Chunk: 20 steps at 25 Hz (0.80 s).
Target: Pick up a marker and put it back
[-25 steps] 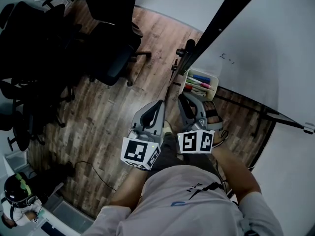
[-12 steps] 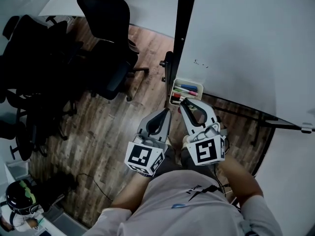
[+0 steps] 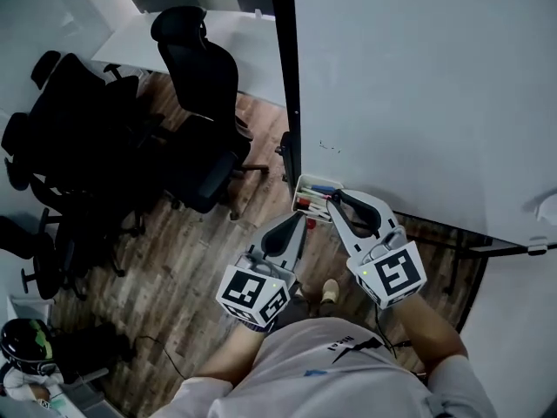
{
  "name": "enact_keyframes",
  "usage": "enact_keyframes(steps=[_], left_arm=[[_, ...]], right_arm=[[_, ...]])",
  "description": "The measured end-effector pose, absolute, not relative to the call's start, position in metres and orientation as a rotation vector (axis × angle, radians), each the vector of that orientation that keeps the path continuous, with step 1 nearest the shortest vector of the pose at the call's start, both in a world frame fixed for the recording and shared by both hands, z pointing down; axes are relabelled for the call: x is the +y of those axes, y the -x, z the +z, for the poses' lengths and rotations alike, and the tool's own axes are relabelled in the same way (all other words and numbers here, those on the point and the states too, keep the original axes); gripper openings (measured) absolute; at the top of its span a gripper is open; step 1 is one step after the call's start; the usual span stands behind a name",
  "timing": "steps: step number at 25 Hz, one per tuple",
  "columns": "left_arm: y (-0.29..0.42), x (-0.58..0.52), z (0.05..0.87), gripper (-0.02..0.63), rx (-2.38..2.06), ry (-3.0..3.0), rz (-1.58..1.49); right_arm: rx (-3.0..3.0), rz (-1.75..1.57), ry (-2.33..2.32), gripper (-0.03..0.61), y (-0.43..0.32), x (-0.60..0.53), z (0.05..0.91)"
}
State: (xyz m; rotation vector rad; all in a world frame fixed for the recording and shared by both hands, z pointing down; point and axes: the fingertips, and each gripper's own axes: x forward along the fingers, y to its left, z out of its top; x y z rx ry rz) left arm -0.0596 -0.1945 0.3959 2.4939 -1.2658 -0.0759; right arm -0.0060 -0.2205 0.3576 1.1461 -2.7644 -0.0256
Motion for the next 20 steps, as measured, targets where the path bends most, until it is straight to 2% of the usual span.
enact_keyframes(steps=[20], left_arm=[[0.041, -0.182, 0.311, 0.011, -1.304, -2.603, -0.185]], right_arm=[[-2.929, 0.014, -1.109, 0.067, -0.008, -0.200, 0.285]])
